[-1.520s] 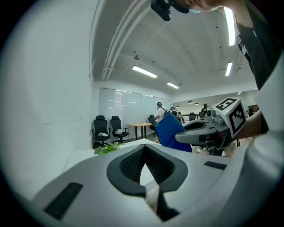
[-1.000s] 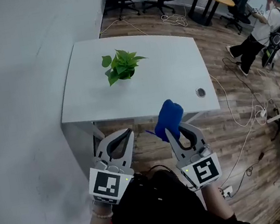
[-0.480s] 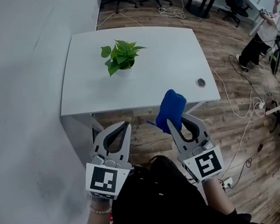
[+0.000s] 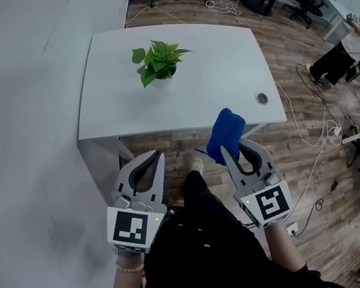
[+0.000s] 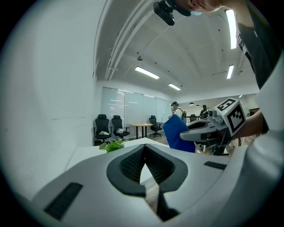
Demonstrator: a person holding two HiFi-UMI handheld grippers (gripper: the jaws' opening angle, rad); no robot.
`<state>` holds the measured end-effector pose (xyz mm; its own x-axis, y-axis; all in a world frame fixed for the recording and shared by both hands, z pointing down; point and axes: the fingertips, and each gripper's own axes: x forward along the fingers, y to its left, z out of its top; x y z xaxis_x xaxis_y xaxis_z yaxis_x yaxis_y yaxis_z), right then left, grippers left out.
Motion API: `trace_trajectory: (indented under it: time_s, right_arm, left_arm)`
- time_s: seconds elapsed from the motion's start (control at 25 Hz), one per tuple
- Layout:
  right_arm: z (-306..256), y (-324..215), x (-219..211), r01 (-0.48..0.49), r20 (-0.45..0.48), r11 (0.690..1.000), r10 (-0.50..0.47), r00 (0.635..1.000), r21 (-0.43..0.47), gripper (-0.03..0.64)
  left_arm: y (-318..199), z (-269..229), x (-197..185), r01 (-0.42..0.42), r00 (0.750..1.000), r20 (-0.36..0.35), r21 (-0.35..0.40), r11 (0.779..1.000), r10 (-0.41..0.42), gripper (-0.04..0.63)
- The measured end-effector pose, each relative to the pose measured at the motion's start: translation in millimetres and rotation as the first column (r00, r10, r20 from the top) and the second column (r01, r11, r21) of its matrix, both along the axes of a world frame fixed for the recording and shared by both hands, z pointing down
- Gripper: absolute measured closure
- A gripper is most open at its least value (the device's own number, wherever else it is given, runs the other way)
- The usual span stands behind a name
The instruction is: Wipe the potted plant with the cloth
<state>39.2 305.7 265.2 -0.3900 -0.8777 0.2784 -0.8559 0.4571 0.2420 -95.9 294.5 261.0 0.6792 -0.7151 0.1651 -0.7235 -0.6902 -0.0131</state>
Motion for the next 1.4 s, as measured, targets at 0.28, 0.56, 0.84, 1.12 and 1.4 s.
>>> trace_trajectory:
  time_s: [0.28,0.56,0.84,1.12,1.4]
  right_arm:
    - [-0.9,-30.8,-7.9,0.072,0.005,0.997,-0.072,0.997,0.011,0.523]
    - [-2.4,-72.7,-4.0,0.126,0.017,0.992,-0.126,0.992,0.021,0.523]
    - [-2.6,-128.2,16.1,0.160,0.038,0.987,-0.161,0.986,0.026,0.523]
    - [-11.0,-185.6,44.9,0.176,0.055,0.984,-0.177,0.983,0.035,0.523]
    - [-6.2,-242.9,74.3,0.222,0.063,0.975,-0.222,0.973,0.010,0.523]
  left_arm:
    - [-21.9,-1.7,-1.6,0.047,0.999,0.003,0.023,0.999,-0.048,0.583]
    - [-53.8,-2.3,13.0,0.081,0.997,0.017,0.004,0.997,-0.081,0.583]
    - [-101.5,-5.2,31.5,0.130,0.991,0.032,-0.013,0.991,-0.129,0.583]
    - [-157.1,-13.7,64.5,0.142,0.989,0.032,-0.005,0.990,-0.142,0.583]
    - [-212.8,-16.0,93.8,0.177,0.984,0.031,0.003,0.984,-0.177,0.583]
